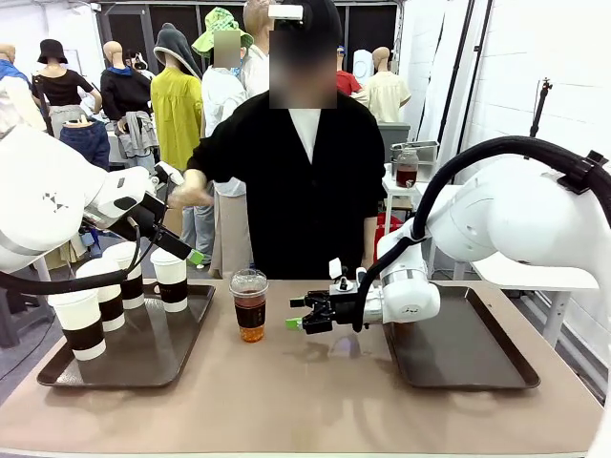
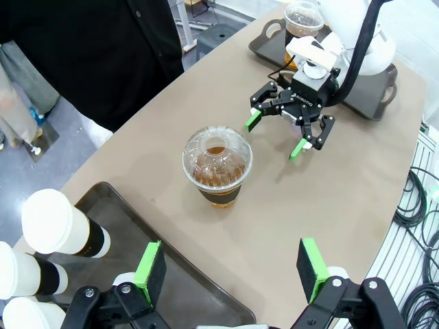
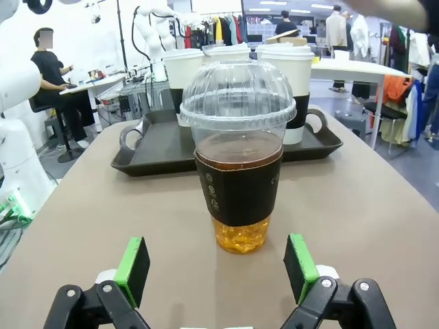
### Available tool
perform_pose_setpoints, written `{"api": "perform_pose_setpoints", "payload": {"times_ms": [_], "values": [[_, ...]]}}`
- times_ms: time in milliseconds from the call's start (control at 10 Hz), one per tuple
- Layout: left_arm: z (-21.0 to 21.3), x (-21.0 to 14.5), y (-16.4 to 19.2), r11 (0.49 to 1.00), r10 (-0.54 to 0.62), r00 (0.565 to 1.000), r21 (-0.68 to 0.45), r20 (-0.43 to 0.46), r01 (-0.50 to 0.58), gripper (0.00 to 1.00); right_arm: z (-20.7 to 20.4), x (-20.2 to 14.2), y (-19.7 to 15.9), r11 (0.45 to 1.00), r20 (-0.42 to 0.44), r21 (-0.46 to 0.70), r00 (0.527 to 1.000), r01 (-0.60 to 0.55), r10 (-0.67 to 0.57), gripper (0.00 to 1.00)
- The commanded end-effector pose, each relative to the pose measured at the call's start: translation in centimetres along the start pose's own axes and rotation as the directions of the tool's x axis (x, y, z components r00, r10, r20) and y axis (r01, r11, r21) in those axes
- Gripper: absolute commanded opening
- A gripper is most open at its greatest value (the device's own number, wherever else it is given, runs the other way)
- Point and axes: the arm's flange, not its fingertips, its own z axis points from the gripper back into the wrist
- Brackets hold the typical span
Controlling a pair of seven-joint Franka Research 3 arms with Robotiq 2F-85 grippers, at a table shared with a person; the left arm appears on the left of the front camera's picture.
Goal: Distribute the coffee onto the tray.
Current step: Pick up another iced Americano from the middle of the table and place it on the right Handle tray.
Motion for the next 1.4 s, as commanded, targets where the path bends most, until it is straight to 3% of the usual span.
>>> {"api": "perform_pose_setpoints", "payload": {"times_ms": [0, 1300], "values": [[0.1, -0.2, 0.2, 1.0, 0.002, 1.0, -0.013, 0.009, -0.002, 1.0, -1.9, -0.5, -0.7, 0.999, 0.014, -0.032, 1.0, -0.019, 0.019, 1.0], [0.1, -0.2, 0.2, 1.0, 0.002, 1.0, -0.013, 0.009, -0.002, 1.0, -7.3, -0.3, -2.0, 0.999, 0.04, 0.019, 0.999, -0.038, 0.038, 1.0]]}}
